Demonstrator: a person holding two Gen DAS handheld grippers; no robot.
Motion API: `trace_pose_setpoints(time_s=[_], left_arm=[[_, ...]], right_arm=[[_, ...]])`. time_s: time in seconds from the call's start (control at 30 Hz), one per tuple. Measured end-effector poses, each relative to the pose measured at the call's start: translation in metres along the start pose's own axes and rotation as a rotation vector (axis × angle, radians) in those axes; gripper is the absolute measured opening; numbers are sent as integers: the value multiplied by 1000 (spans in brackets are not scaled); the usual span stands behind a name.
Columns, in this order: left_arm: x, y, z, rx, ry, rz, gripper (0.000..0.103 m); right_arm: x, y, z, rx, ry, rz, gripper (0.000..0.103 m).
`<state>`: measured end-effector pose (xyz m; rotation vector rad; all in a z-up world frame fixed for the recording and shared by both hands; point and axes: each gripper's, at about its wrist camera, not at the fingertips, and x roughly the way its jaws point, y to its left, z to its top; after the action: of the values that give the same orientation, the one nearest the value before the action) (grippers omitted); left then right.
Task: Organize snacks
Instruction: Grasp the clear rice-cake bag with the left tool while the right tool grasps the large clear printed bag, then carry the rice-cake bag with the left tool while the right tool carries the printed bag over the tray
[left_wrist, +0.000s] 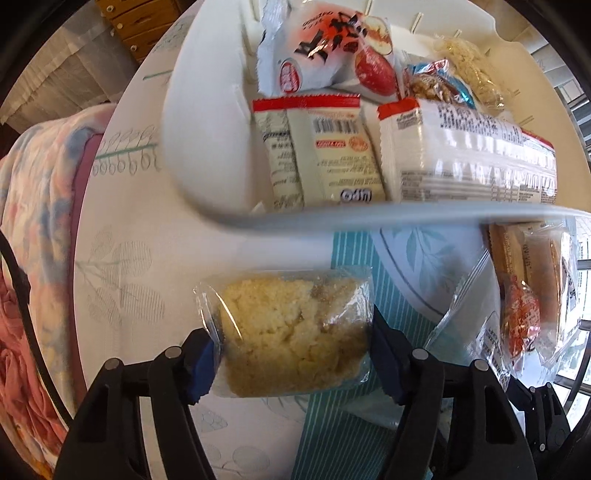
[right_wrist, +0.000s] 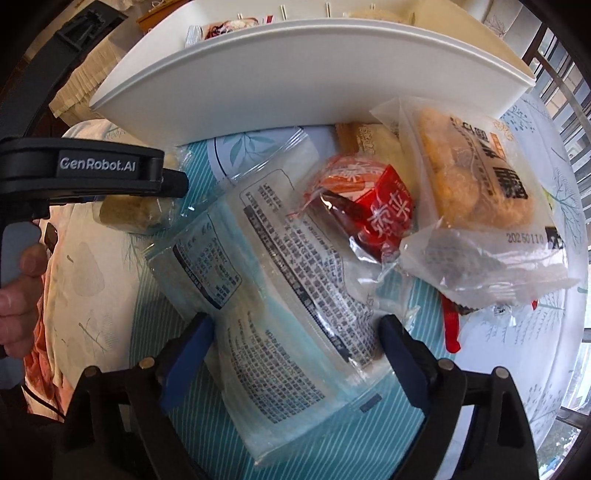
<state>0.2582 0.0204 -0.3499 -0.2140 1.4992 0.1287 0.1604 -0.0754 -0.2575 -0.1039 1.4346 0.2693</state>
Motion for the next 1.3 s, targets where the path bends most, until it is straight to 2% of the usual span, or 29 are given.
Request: trace_pose_setpoints(time_s=[0.1, 0.17, 0.33, 0.4, 0.47, 0.5, 0.7, 1.0, 1.3], left_arm=[[0, 4, -10, -31, 45, 3, 69], [-5, 8, -16, -52, 51, 10, 69], [-26, 16, -30, -70, 71, 2, 69], [-46, 27, -39, -64, 59, 0, 69], [-59, 31, -43, -61, 52, -7, 69], [-65, 31, -46, -61, 47, -13, 69], [-108, 43, -52, -39, 12, -35, 69], [-172, 69, -43, -75, -89, -115, 69], [-223, 76, -28, -91, -242, -165, 69]], right_arm=[[-1, -4, 5, 26, 31, 13, 81], [-3, -7, 9, 48, 54, 29, 73], [-8, -14, 11, 107, 97, 62, 62], [-8, -20, 9, 118, 118, 73, 61], [-8, -16, 6, 123, 146, 82, 60], [-8, -10, -6, 133, 158, 92, 60], [-22, 1, -15, 160, 202, 143, 58], [-68, 6, -17, 134, 149, 154, 57], [-122, 9, 16, 80, 13, 129, 55]])
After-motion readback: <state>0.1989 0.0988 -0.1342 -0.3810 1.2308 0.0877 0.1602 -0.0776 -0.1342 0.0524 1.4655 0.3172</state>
